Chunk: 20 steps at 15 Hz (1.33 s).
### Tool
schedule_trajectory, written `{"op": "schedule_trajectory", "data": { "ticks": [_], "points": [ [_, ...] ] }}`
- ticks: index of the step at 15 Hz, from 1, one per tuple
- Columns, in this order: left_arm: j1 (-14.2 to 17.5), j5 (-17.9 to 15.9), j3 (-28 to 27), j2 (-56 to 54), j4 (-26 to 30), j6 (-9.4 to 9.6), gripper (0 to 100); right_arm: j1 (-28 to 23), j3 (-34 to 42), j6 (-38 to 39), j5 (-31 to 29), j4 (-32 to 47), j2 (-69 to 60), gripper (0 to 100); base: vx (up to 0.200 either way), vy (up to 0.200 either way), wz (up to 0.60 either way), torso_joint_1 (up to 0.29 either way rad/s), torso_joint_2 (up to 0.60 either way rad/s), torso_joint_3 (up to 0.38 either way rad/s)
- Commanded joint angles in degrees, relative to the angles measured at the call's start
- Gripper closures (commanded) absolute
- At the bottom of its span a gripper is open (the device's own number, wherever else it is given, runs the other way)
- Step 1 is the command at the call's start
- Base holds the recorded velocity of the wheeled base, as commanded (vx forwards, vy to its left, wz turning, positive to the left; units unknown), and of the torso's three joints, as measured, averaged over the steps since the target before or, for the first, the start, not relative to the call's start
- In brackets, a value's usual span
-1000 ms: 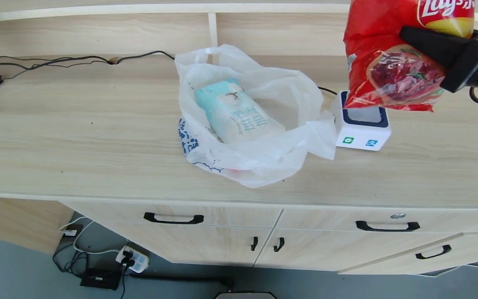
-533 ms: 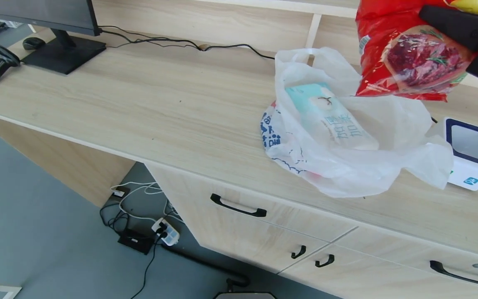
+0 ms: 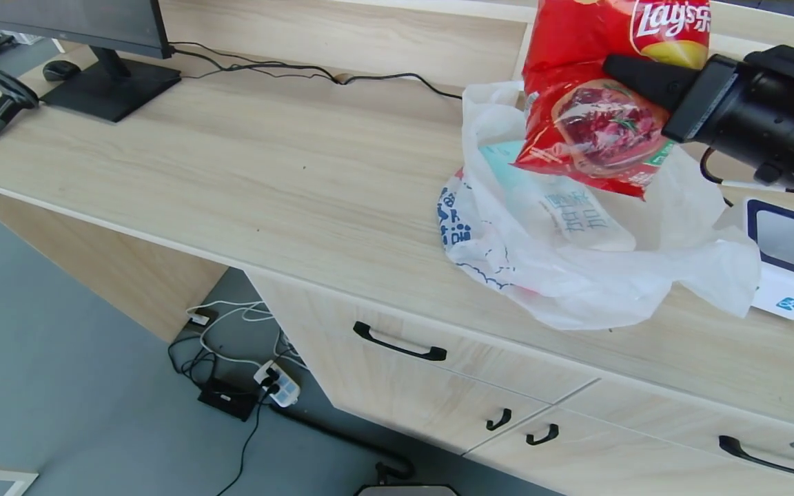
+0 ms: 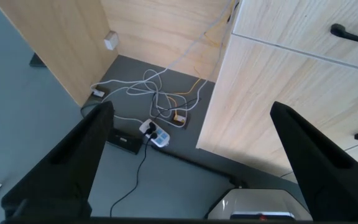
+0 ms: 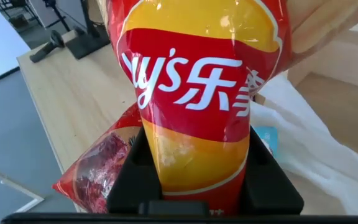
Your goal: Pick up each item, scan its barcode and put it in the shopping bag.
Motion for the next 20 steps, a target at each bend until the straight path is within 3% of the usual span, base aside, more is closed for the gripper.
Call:
{"op": "schedule_trajectory", "data": {
  "ticks": [1, 5, 10, 13, 20],
  "points": [
    [0.01, 0.01, 0.00, 0.09, -0.04, -0.03, 0, -0.22, 0.10, 0.94, -0.16, -0.77, 5.57, 100, 0.000, 0.000, 0.00, 0.000, 0.00, 0.000],
    [0.01, 0.01, 0.00, 0.09, 0.05, -0.12, 0, -3.56, 1.25, 3.58, 0.11, -0.86, 6.80, 100, 0.000, 0.000, 0.00, 0.000, 0.00, 0.000],
    [0.01, 0.01, 0.00, 0.00, 0.13, -0.03, 0, -3.91, 3.35, 6.39, 0.46, -0.86, 3.46, 100, 0.000, 0.000, 0.00, 0.000, 0.00, 0.000],
    [0.01, -0.08, 0.00, 0.09, 0.22, 0.06, 0, -6.37, 3.88, 6.39, 0.90, -0.86, 3.46, 100, 0.000, 0.000, 0.00, 0.000, 0.00, 0.000],
    [0.01, 0.01, 0.00, 0.00, 0.22, 0.06, 0, -6.28, 5.55, 3.22, 2.57, -0.86, 4.52, 100, 0.000, 0.000, 0.00, 0.000, 0.00, 0.000]
  ]
}}
